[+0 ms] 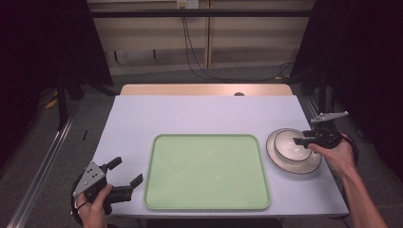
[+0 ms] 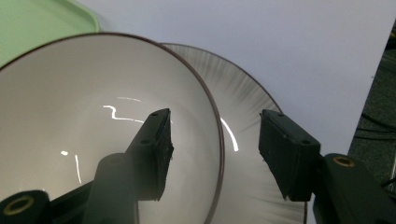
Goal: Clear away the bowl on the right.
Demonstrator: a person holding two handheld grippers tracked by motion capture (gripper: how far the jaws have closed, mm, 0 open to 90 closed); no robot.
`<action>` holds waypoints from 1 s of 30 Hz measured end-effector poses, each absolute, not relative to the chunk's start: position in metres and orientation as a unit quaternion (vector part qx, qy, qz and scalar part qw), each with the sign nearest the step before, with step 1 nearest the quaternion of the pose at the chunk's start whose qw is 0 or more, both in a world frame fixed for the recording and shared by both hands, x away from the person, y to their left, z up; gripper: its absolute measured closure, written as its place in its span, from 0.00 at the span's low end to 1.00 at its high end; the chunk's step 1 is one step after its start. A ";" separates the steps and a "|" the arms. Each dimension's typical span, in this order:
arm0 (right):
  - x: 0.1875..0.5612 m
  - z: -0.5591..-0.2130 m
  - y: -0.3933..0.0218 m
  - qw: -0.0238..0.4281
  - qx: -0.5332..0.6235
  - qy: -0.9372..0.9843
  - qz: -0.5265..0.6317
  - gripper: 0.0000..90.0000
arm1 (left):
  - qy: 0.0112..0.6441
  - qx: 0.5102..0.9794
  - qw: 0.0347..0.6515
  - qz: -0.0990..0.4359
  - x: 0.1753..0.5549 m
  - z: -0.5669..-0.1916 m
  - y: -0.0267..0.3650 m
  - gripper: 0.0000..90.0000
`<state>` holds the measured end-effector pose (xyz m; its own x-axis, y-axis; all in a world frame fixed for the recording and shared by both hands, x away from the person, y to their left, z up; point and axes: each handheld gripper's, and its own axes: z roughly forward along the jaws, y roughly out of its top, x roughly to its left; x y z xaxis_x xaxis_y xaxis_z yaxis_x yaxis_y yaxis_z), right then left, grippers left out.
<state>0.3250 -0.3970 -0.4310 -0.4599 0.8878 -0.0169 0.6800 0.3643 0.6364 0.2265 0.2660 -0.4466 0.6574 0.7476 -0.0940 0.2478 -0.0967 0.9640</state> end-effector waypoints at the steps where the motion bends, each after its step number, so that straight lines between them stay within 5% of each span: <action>1: 0.325 -0.431 -0.397 0.182 0.487 0.806 0.285 0.50 | 0.352 0.708 0.573 0.218 0.227 -0.447 0.266 0.02; 10: 0.325 -0.438 -0.396 0.184 0.480 0.815 0.269 0.71 | 0.352 0.708 0.573 0.217 0.226 -0.447 0.266 0.02; 17: 0.326 -0.439 -0.400 0.144 0.498 0.808 0.281 0.87 | 0.350 0.710 0.570 0.220 0.226 -0.447 0.267 0.02; 30: 0.325 -0.439 -0.406 0.125 0.532 0.782 0.299 0.93 | 0.354 0.706 0.573 0.219 0.225 -0.446 0.267 0.02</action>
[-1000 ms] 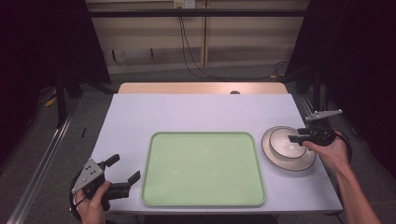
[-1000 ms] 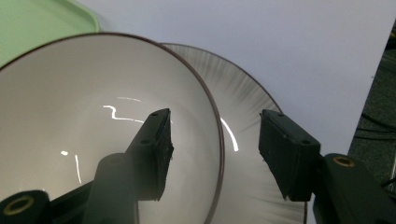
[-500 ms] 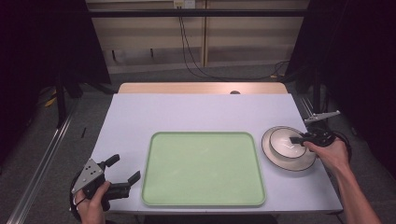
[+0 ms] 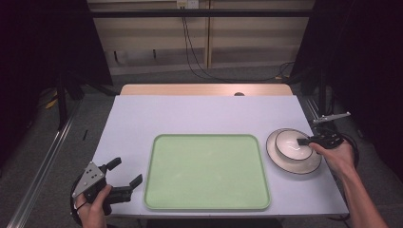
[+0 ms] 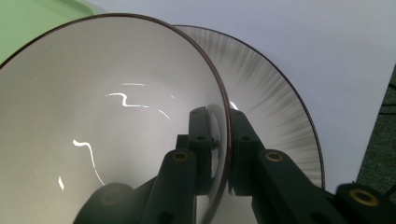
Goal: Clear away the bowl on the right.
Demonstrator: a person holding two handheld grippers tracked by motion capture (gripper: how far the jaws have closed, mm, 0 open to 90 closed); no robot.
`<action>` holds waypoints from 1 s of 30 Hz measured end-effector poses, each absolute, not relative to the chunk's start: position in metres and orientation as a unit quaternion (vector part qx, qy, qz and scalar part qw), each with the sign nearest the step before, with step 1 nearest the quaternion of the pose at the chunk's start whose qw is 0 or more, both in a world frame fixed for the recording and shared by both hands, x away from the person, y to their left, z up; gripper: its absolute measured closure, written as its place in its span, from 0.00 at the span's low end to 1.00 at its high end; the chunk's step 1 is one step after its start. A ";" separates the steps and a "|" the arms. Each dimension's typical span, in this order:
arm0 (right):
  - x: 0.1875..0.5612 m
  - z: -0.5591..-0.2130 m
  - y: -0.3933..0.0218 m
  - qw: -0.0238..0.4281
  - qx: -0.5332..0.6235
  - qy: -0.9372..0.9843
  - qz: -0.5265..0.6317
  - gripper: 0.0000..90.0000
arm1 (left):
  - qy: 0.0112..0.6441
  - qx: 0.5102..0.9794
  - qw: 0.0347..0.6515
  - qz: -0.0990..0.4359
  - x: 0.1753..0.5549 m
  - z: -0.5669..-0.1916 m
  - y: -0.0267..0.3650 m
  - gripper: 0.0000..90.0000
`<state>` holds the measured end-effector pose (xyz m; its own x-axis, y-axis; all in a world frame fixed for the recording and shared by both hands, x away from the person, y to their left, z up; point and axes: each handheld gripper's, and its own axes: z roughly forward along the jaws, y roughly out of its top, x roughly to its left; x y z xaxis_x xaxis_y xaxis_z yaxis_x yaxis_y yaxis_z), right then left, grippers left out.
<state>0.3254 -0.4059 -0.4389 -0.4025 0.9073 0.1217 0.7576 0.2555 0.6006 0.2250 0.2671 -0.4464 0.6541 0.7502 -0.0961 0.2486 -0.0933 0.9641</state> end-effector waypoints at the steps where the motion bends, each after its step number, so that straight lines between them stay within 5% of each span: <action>1: 0.326 -0.439 -0.407 0.125 0.527 0.786 0.298 0.93 | 0.353 0.707 0.572 0.220 0.225 -0.446 0.267 0.02; 30: 0.321 -0.427 -0.412 0.136 0.526 0.776 0.321 0.92 | 0.349 0.710 0.571 0.220 0.225 -0.446 0.269 0.02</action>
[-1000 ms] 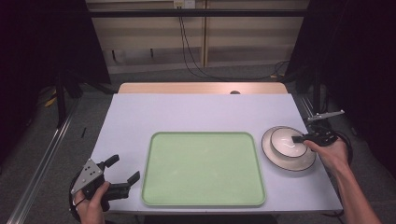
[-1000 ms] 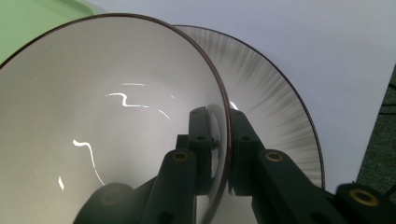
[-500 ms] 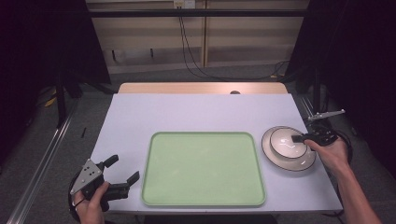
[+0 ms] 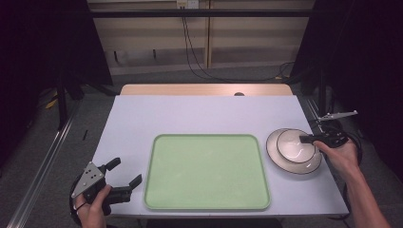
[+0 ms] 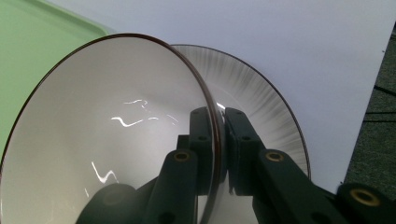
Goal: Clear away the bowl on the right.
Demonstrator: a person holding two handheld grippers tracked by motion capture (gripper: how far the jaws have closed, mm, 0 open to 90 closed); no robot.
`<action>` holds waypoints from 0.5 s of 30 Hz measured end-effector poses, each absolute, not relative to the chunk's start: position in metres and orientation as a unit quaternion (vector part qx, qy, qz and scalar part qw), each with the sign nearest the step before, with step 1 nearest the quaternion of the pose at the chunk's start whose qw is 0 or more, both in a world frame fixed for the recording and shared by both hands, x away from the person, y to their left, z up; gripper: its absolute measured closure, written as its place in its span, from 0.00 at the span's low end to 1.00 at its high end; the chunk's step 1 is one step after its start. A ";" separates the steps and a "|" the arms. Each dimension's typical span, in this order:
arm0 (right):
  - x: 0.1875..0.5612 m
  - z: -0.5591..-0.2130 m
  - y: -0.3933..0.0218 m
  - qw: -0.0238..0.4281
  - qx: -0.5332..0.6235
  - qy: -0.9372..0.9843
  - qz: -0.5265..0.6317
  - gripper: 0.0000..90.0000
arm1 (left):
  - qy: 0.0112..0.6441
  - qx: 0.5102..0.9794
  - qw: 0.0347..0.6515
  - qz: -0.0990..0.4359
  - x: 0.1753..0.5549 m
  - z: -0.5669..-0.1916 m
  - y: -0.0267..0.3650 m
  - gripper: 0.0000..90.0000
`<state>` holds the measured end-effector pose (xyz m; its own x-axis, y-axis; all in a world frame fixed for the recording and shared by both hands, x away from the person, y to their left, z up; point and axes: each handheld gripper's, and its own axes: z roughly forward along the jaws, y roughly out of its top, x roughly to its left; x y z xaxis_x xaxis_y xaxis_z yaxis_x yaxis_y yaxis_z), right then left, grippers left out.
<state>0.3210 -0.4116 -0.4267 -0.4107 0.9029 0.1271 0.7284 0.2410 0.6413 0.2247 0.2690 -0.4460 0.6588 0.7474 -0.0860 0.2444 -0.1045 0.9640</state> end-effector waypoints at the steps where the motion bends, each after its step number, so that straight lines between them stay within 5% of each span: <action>1: 0.321 -0.427 -0.412 0.136 0.526 0.776 0.321 0.92 | 0.349 0.710 0.571 0.220 0.225 -0.446 0.269 0.02; 15: 0.316 -0.417 -0.417 0.143 0.525 0.765 0.345 0.92 | 0.352 0.708 0.570 0.221 0.224 -0.446 0.269 0.02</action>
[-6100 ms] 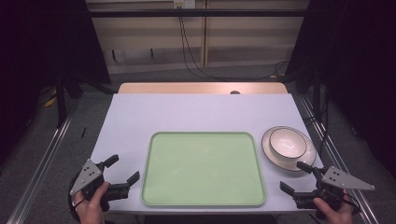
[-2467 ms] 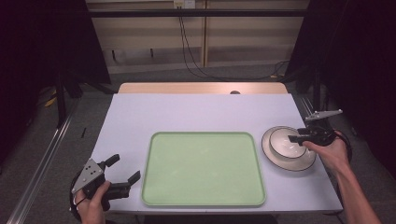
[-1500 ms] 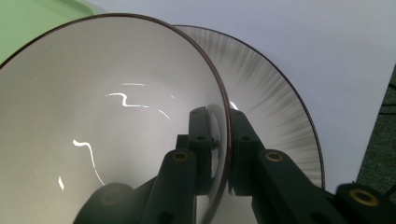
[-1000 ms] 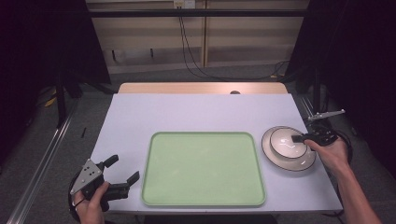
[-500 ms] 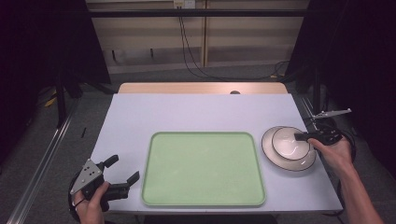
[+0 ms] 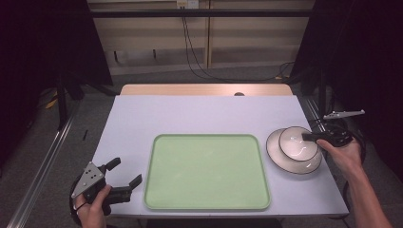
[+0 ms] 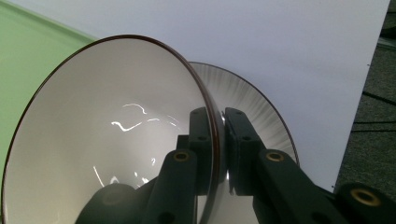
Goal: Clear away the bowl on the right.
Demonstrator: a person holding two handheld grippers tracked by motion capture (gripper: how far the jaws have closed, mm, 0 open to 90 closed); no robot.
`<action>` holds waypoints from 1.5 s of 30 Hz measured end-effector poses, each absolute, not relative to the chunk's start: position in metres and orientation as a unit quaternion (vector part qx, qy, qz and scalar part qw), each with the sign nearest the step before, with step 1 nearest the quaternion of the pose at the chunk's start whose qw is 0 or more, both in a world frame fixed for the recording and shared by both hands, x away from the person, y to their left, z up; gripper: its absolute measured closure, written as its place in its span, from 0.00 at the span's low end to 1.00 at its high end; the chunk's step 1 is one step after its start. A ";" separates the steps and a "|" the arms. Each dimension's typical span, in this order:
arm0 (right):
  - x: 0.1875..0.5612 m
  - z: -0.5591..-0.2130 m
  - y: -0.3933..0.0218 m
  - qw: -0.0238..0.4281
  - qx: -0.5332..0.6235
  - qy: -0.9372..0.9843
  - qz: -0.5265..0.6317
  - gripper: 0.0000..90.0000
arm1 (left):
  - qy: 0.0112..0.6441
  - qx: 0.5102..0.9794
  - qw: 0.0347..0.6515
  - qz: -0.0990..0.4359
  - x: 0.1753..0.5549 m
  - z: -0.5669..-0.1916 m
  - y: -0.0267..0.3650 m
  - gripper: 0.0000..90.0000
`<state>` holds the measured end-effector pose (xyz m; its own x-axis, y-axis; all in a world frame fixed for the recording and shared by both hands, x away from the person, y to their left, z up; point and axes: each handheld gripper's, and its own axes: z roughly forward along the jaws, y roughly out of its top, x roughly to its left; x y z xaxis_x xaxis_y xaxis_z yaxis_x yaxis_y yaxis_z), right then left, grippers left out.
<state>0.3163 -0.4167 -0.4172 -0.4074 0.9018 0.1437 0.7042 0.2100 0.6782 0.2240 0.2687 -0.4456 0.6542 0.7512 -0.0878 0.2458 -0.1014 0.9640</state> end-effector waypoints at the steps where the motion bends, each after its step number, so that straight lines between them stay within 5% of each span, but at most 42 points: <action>1: 0.316 -0.417 -0.417 0.144 0.527 0.764 0.344 0.92 | 0.352 0.707 0.572 0.223 0.224 -0.446 0.269 0.02; 45: 0.299 -0.383 -0.398 0.144 0.482 0.750 0.429 0.92 | 0.353 0.704 0.574 0.223 0.224 -0.445 0.269 0.02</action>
<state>0.2986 -0.3985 -0.3833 -0.4930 0.8475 0.1968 0.6000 0.1673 0.7824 0.2244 0.2689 -0.4449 0.6520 0.7528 -0.0908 0.2403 -0.0915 0.9664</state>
